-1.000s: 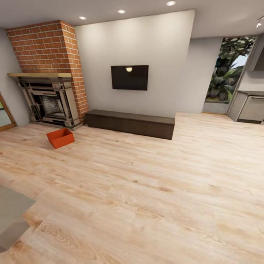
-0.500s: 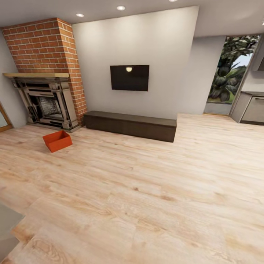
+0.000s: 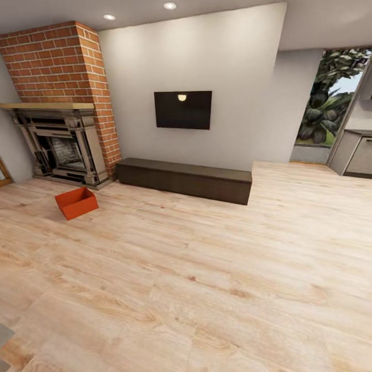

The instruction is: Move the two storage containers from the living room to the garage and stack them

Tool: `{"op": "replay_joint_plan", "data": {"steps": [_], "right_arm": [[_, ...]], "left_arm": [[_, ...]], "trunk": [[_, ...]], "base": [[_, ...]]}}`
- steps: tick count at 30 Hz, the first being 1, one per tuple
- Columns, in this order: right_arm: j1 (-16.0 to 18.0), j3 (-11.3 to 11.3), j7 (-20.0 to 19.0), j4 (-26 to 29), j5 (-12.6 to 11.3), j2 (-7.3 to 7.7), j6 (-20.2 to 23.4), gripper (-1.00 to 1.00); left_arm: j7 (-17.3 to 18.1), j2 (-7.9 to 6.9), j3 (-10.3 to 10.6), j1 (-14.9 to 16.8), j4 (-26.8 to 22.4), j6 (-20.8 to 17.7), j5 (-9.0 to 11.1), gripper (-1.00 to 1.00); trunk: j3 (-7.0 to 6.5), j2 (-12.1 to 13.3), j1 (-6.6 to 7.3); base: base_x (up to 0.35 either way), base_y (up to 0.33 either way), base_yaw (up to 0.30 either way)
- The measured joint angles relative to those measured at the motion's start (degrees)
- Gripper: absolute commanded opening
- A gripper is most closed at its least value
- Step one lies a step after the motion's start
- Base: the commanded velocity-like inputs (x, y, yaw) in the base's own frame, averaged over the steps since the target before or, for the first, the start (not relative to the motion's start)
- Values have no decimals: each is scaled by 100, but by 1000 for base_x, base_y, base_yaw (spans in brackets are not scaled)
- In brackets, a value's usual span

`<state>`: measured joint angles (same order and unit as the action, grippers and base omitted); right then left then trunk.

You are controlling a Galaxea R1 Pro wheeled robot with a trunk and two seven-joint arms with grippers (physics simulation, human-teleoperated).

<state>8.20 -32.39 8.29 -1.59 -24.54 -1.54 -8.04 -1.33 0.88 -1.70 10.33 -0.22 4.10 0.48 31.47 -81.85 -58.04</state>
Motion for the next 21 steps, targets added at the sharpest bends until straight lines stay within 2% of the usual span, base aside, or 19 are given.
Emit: {"op": "replay_joint_plan", "data": {"steps": [6,21], "right_arm": [[1,0,0,0,1,8,1,100],[1,0,0,0,1,10,1,100]], "left_arm": [[0,-1,0,-1,3,0,0,100],[-1,0,0,-1,1,0,0,100]], "trunk": [[0,0,0],[0,0,0]], "base": [[323,0,203],[322,0,265]]}}
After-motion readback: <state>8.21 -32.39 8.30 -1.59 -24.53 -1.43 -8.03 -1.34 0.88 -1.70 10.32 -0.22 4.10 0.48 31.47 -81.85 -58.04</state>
